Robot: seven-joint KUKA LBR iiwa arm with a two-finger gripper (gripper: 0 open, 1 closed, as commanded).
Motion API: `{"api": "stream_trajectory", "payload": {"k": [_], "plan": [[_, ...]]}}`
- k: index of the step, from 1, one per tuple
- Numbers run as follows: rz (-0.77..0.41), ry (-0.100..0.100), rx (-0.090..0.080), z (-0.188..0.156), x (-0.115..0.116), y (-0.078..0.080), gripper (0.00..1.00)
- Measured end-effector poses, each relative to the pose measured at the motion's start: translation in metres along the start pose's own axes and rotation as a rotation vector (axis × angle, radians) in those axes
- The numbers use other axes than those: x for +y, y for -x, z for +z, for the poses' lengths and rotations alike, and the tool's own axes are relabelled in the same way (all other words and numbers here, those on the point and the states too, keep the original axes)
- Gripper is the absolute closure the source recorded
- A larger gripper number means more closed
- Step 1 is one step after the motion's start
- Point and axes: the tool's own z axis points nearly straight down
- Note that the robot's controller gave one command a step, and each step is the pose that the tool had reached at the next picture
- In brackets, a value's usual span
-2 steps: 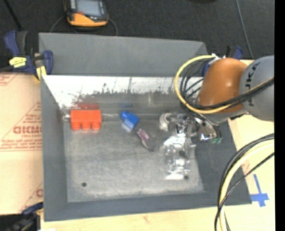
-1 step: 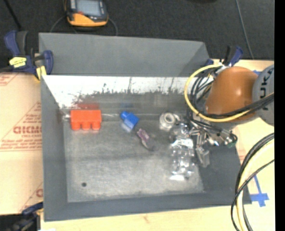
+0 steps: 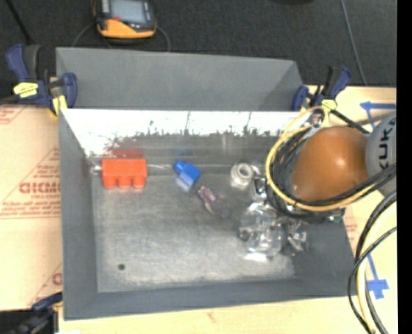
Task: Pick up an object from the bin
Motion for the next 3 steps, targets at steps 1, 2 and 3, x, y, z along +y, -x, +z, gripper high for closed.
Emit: {"api": "stream_trajectory", "payload": {"k": [1, 2, 3], "plan": [[0.004, -0.001, -0.001, 0.000, -0.001, 0.000, 0.00], [0.006, -0.001, -0.003, -0.001, -0.001, 0.001, 1.00], [0.011, -0.005, -0.002, -0.073, -0.003, 0.001, 1.00]]}}
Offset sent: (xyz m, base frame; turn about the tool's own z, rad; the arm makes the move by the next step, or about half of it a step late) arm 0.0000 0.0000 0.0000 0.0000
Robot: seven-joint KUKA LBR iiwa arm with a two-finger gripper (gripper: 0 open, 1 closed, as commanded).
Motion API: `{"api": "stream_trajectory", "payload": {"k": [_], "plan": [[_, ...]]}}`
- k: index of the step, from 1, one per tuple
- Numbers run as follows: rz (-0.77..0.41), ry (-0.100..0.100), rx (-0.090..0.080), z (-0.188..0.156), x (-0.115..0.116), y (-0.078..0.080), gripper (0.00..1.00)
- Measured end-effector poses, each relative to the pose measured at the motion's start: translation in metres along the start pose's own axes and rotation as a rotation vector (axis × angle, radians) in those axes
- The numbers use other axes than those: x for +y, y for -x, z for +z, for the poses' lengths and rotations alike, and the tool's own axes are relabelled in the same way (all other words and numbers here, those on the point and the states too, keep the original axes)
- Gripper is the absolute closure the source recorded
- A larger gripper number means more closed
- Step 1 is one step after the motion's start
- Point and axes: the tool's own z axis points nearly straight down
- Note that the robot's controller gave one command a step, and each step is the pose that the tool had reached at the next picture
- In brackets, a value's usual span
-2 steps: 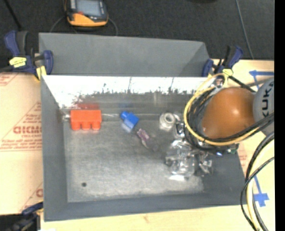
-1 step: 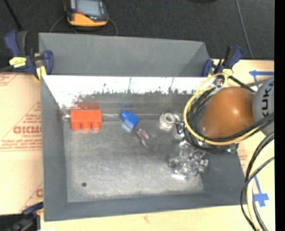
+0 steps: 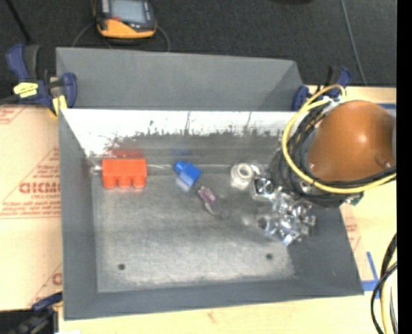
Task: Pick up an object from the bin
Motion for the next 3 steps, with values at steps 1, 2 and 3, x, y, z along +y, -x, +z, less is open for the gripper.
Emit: {"api": "stream_trajectory", "payload": {"k": [1, 2, 3], "plan": [[0.007, 0.006, 0.000, 0.000, 0.000, 0.000, 1.00], [0.013, 0.003, 0.001, -0.043, -0.001, 0.000, 1.00], [0.020, 0.005, 0.001, -0.056, -0.002, 0.000, 1.00]]}}
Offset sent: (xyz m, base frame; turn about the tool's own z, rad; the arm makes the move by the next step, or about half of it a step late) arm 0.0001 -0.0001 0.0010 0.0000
